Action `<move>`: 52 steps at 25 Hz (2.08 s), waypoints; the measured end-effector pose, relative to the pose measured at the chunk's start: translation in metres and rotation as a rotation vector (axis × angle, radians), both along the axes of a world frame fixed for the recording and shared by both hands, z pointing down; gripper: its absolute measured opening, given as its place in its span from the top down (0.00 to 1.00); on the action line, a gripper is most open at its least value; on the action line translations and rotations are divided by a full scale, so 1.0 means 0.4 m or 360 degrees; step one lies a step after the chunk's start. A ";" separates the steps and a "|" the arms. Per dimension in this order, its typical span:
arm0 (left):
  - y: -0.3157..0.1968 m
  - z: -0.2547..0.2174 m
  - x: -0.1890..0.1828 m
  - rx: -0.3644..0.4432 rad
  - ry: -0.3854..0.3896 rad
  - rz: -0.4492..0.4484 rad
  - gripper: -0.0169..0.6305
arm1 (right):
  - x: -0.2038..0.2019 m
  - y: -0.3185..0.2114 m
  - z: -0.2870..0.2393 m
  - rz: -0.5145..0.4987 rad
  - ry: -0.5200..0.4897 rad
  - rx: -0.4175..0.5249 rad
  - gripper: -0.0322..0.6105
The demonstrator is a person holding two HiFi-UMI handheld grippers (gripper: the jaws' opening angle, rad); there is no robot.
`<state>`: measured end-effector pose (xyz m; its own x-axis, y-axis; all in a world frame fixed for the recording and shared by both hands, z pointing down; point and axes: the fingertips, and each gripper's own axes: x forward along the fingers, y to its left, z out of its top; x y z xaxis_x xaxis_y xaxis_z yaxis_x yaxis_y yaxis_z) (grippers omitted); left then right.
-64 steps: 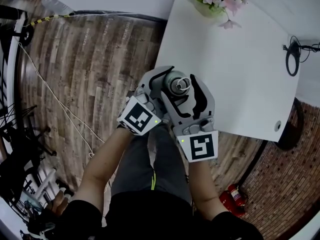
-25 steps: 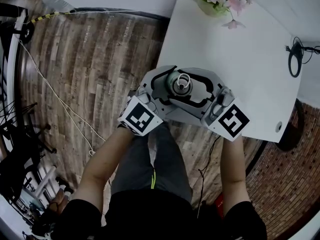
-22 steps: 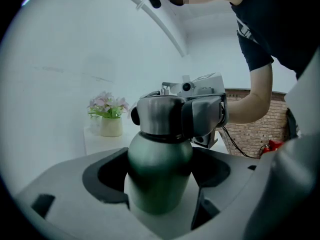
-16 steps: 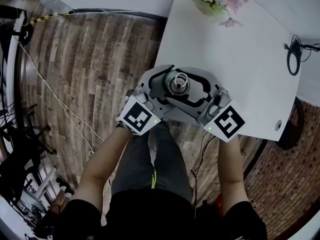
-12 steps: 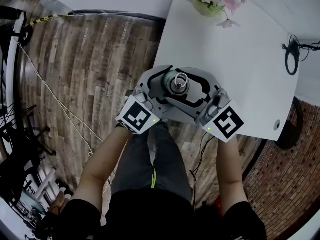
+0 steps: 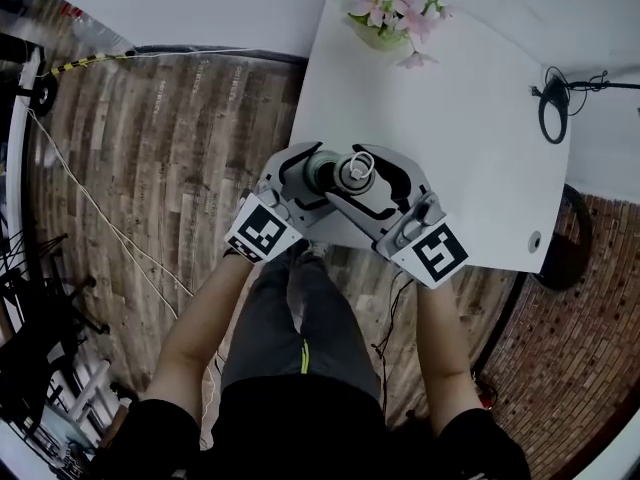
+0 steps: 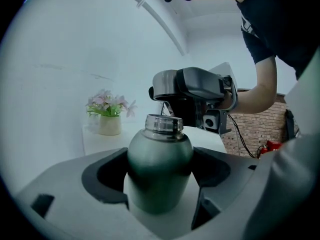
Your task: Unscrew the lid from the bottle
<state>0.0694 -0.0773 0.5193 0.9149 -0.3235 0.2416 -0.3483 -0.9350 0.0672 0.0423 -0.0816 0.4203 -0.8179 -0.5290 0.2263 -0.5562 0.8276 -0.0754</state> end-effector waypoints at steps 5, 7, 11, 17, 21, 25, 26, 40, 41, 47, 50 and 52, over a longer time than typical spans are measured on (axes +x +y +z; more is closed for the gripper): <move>-0.001 0.011 0.003 -0.0008 -0.0075 0.0051 0.40 | 0.035 0.006 -0.032 0.0117 0.0051 0.0007 0.53; 0.004 0.012 0.005 -0.0025 -0.0096 0.0067 0.39 | 0.053 0.014 -0.046 0.0156 0.0070 0.0007 0.53; 0.012 -0.007 -0.002 -0.0047 -0.0108 0.0066 0.37 | 0.086 0.020 -0.073 0.0236 0.0080 0.0001 0.53; 0.009 -0.068 -0.032 -0.0017 -0.0108 0.0011 0.37 | 0.136 0.014 -0.111 0.0352 0.0096 0.0083 0.53; 0.011 -0.102 -0.055 -0.0012 -0.0136 -0.0015 0.37 | 0.152 0.015 -0.140 0.0422 0.0109 0.0105 0.53; 0.013 -0.134 -0.073 -0.0002 -0.0151 -0.0038 0.37 | 0.163 0.015 -0.165 0.0475 0.0096 0.0125 0.53; 0.018 -0.141 -0.078 -0.0007 -0.0151 -0.0046 0.37 | 0.165 0.019 -0.170 0.0484 0.0103 0.0128 0.53; 0.006 -0.282 -0.190 0.0008 -0.0131 -0.0229 0.78 | 0.221 0.051 -0.290 0.0696 0.0126 0.0195 0.53; 0.008 -0.286 -0.194 0.0002 -0.0131 -0.0224 0.84 | 0.223 0.054 -0.295 0.0706 0.0126 0.0196 0.53; -0.031 -0.379 -0.239 0.0048 -0.0039 -0.0390 0.94 | 0.254 0.062 -0.336 0.0780 0.0118 0.0211 0.53; -0.047 -0.457 -0.270 0.0106 0.0063 -0.0497 0.94 | 0.289 0.065 -0.364 0.0844 0.0112 0.0223 0.53; -0.049 -0.513 -0.286 0.0177 0.0116 -0.0539 0.94 | 0.315 0.067 -0.384 0.0884 0.0091 0.0231 0.53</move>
<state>-0.0451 -0.0970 0.3142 0.7648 -0.6319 0.1257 -0.6377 -0.7702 0.0078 0.1685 -0.0547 0.2666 -0.3972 -0.9046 0.1550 -0.9101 0.4099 0.0601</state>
